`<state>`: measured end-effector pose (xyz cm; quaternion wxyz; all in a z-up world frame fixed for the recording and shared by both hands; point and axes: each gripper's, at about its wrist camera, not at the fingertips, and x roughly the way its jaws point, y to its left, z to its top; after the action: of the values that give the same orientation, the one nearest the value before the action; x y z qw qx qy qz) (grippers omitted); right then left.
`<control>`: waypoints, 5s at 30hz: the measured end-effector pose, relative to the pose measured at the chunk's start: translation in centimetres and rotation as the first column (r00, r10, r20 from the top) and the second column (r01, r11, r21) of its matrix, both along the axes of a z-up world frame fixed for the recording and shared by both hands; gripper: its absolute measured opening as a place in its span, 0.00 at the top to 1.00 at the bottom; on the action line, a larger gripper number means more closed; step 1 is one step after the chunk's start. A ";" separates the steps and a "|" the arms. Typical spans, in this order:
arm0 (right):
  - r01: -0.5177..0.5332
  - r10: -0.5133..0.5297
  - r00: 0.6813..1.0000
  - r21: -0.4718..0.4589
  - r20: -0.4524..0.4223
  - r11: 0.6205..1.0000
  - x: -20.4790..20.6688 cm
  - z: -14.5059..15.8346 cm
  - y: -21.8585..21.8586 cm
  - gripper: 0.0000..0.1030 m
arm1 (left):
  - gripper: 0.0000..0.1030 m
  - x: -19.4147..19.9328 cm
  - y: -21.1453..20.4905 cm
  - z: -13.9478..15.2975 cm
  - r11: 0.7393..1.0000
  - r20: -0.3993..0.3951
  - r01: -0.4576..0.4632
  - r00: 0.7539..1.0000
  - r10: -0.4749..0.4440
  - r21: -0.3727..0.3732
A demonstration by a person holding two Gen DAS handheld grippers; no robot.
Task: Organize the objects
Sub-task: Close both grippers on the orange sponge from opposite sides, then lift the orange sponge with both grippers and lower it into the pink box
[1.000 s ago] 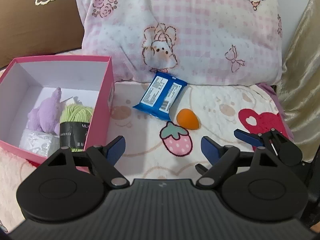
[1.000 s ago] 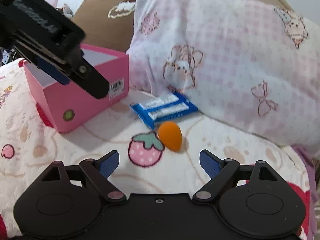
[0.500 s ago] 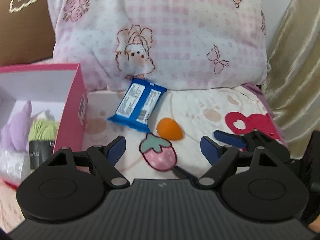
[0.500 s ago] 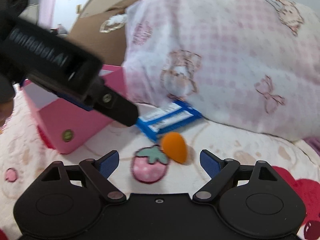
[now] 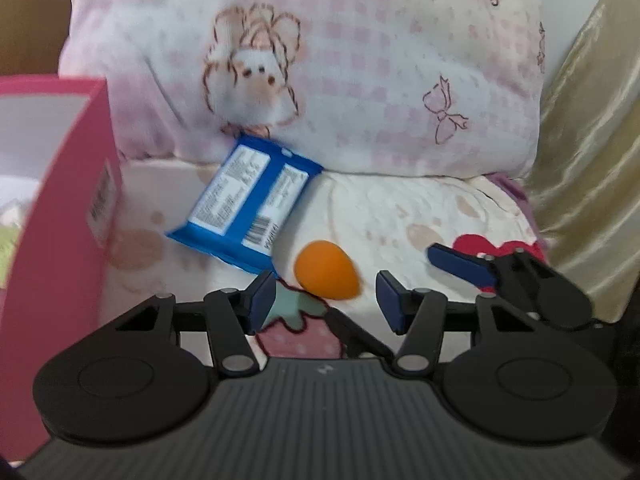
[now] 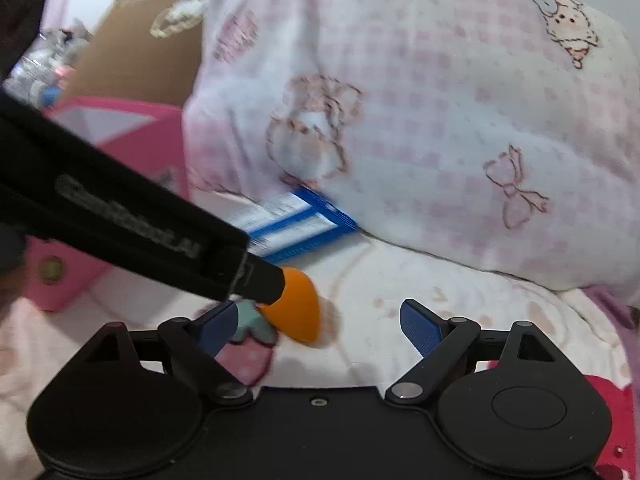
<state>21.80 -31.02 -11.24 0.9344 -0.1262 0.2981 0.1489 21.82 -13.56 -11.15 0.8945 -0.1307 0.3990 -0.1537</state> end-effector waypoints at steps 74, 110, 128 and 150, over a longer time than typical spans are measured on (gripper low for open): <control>0.005 0.053 0.977 0.276 -0.205 0.961 -7.8 3.4 1.5 0.59 | 0.64 -6.0 1.8 3.6 0.992 -0.222 0.130 0.967 -0.129 -0.012; -0.343 0.353 0.932 0.117 -0.081 0.932 -15.4 14.0 10.0 0.59 | 0.62 -15.3 11.4 14.0 0.992 -0.128 0.091 0.986 -0.102 -0.085; -0.434 0.436 0.894 0.046 -0.104 0.900 -9.4 18.8 15.6 0.59 | 0.62 -11.2 17.6 16.9 0.985 -0.042 -0.032 0.999 0.025 -0.167; -0.499 0.491 0.846 0.016 -0.206 0.867 1.8 14.0 20.4 0.60 | 0.61 -2.0 23.2 10.2 0.953 -0.075 -0.139 0.989 0.123 -0.270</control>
<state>23.57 -10.60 2.80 0.8263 -0.2008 0.3523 0.3908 19.81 9.68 -0.97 0.8641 -0.2840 0.3898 -0.1438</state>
